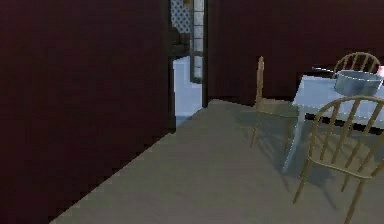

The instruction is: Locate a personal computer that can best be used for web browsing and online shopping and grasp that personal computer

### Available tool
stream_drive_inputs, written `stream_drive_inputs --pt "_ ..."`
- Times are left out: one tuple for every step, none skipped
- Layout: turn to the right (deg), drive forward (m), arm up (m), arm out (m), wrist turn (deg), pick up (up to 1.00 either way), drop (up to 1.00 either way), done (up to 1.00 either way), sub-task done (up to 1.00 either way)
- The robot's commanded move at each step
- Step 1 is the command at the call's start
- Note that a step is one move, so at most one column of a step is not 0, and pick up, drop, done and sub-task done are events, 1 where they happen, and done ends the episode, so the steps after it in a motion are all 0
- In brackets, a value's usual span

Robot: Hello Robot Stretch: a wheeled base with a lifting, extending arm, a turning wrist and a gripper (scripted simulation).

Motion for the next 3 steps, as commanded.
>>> stream_drive_inputs --pt "3.0 0.0 0.0 0.0 0.0 0.0 0.0 0.0 0.0" --pt "0.0 1.0 0.0 0.0 0.0 0.0 0.0 0.0 0.0" --pt "0.0 1.0 0.0 0.0 0.0 0.0 0.0 0.0 0.0"
